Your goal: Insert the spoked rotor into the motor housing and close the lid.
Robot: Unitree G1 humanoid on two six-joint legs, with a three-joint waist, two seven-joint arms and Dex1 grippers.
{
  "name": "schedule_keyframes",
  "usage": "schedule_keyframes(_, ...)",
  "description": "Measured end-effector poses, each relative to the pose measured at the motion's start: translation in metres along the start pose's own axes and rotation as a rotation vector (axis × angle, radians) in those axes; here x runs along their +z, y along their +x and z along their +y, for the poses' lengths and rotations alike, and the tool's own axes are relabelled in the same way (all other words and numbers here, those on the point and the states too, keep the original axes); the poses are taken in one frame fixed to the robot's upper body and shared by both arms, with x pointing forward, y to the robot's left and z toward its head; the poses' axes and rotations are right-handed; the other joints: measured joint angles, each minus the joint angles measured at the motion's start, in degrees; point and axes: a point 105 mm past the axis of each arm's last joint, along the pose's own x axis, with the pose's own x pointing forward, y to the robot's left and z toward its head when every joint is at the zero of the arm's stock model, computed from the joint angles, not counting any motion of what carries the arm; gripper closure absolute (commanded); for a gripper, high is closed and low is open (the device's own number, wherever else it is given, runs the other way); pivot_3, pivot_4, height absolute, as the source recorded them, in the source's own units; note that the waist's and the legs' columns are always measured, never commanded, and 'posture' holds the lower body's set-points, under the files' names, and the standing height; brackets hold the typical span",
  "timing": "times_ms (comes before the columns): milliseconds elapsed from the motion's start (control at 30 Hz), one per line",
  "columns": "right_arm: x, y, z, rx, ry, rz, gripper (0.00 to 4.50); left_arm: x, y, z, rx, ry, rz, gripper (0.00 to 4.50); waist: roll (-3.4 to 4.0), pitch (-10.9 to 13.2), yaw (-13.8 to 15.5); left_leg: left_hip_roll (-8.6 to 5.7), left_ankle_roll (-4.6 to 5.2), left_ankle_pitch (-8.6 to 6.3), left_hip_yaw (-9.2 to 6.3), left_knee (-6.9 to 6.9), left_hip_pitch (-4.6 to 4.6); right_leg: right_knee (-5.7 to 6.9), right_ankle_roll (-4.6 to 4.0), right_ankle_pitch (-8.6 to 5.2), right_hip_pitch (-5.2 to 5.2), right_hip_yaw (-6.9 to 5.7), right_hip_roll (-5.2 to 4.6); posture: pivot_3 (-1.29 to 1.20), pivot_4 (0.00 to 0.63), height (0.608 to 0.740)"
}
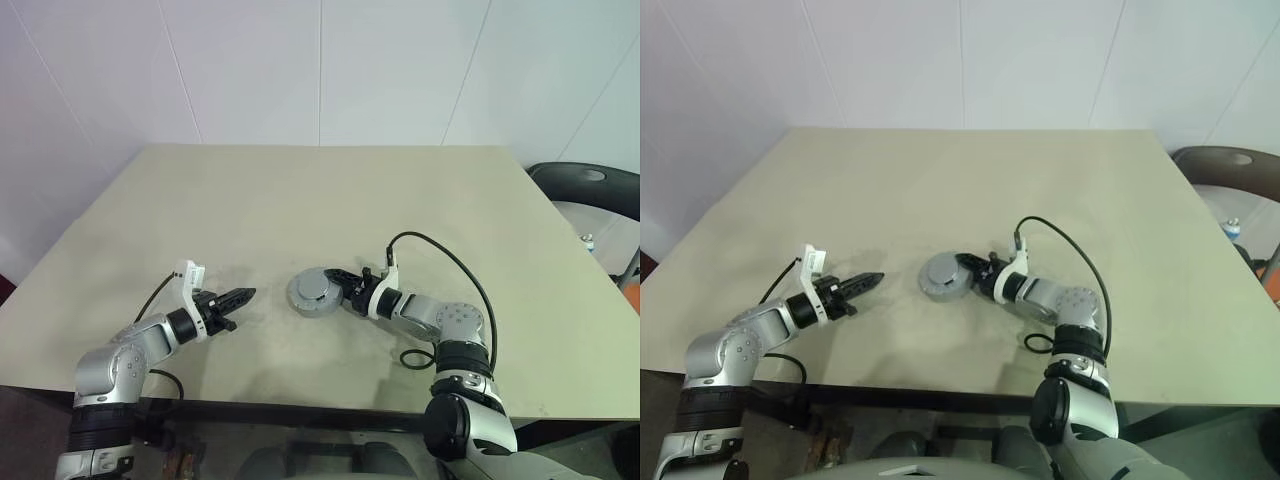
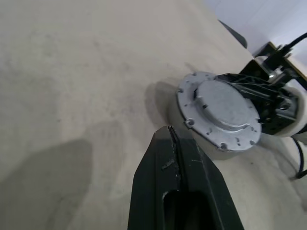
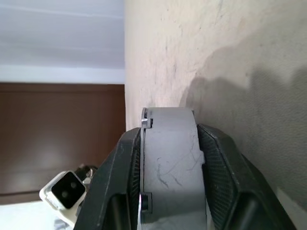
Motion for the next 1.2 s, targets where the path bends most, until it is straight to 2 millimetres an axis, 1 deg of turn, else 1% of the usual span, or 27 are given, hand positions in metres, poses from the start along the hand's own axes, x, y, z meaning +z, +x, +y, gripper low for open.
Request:
schedule_keyframes(133, -0.0041, 0.0026, 0.0029, -0.002, 0.0, 0.013, 2.69, 0.0012, 0.0005, -0.0005, -0.002, 0.002, -0.002, 4.5, 0.01, 0.0, -0.1, 0.0, 0.0, 0.0, 0.01, -0.01, -0.09, 0.01, 0.0, 0.0, -0.1, 0.0, 0.01, 0.0, 0.0, 0.74)
schedule_keyframes(333, -0.0025, 0.0005, 0.0004, -0.029, -0.018, 0.011, 2.69, 0.0023, 0.002, -0.0005, 0.0, 0.002, -0.007, 4.5, 0.0, 0.0, 0.0, 0.0, 0.0, 0.0, 0.02, 0.0, -0.21, 0.0, 0.01, 0.0, -0.2, 0.0, 0.01, 0.0, 0.0, 0.74)
schedule_keyframes(433, -0.0033, -0.0004, 0.0017, -0.029, -0.044, 0.016, 3.22, 0.0018, 0.0025, -0.0005, 0.001, 0.0, -0.007, 4.5, 0.0, 0.0, 0.0, 0.0, 0.0, 0.0, 0.02, 0.0, -0.21, 0.0, 0.01, 0.0, -0.2, 0.0, 0.01, 0.0, 0.0, 0.74)
schedule_keyframes(800, -0.0023, -0.0013, 0.0, -0.041, -0.064, 0.002, 3.23, 0.0016, 0.0027, 0.0007, 0.014, -0.001, -0.007, 4.5, -0.01, 0.0, 0.1, 0.0, 0.0, 0.0, 0.02, 0.02, -0.2, 0.01, 0.01, 0.0, -0.18, 0.0, 0.01, 0.0, 0.0, 0.74)
schedule_keyframes(1033, -0.0014, -0.0005, -0.0014, -0.045, -0.057, -0.005, 3.23, 0.0015, 0.0028, 0.0011, 0.018, -0.002, -0.007, 4.5, 0.0, 0.0, 0.1, 0.0, 0.0, 0.01, 0.02, 0.03, 0.06, 0.02, 0.0, 0.0, 0.07, 0.0, 0.01, 0.0, 0.0, 0.74)
schedule_keyframes(1200, -0.0014, -0.0007, -0.0018, -0.047, -0.053, -0.008, 3.23, 0.0014, 0.0029, 0.001, 0.018, -0.002, -0.007, 4.5, -0.01, 0.0, 0.1, 0.0, 0.0, 0.0, 0.01, 0.03, 0.07, 0.02, 0.0, 0.0, 0.09, 0.0, 0.01, 0.0, 0.0, 0.74)
